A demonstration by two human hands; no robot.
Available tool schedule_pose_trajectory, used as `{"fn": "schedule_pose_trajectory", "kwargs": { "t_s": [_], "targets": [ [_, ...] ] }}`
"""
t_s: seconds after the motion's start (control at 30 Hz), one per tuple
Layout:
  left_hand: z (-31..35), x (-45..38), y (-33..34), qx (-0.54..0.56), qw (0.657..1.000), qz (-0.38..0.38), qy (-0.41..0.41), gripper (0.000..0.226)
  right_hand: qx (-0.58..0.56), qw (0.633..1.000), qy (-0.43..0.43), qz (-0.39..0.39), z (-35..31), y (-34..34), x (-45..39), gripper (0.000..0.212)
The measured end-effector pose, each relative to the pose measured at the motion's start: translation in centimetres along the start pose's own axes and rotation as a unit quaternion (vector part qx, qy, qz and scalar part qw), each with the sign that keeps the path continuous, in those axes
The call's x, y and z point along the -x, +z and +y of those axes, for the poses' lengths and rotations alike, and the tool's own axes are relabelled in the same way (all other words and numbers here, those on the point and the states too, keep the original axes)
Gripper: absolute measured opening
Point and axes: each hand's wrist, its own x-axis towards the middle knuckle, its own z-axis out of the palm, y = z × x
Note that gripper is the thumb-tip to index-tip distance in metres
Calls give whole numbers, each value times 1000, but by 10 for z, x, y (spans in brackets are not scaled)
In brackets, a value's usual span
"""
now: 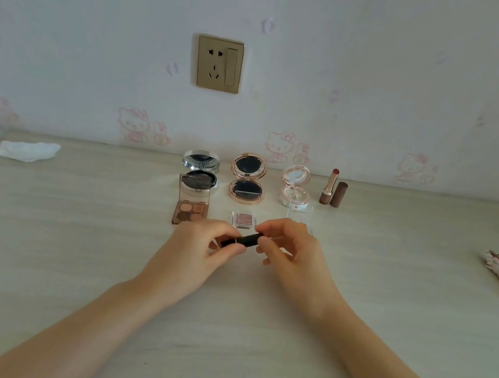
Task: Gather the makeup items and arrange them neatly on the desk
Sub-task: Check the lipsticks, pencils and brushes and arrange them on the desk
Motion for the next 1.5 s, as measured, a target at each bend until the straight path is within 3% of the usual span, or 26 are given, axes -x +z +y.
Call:
{"fn": "schedule_pose_trajectory", "kwargs": {
  "t_s": [0.1, 0.2, 0.33, 0.53, 0.73, 0.97, 1.07, 1.13, 1.3, 1.5],
  "targets": [
    [2, 2, 2, -52, 998, -21, 20, 11, 190, 972, -138, -12, 4, 0, 8, 23],
    [5, 3, 2, -98, 994, -40, 28, 17, 280, 942, -186, -22, 4, 0, 10, 26],
    [8, 7, 5, -182, 980, -56, 63, 24, 321, 918, -235, 10, -2, 3, 14, 22],
    [11, 10, 7, -222, 969, -73, 81, 19, 364, 889, -274, 42, -2, 5, 14, 17],
    [12, 10, 6, -222, 970, -98, 31, 20, 379, 877, -294, 39, 3, 5, 12, 18],
    [4, 7, 4, -147, 980, -136, -15, 24, 385, 864, -322, 51, 6, 5, 11, 22],
    [2, 7, 3, -134, 982, -134, -9, 19, 369, 873, -315, 46, 4, 5, 12, 20],
    [1, 9, 2, -145, 982, -120, 4, 19, 330, 898, -289, 37, 3, 4, 13, 19],
    [1, 10, 3, -133, 988, -82, 10, 31, 275, 934, -226, 40, 1, 4, 14, 23],
    [3, 6, 5, -50, 997, -50, 7, 22, 77, 988, -112, 69, -6, 6, 15, 16]
  ]
}}
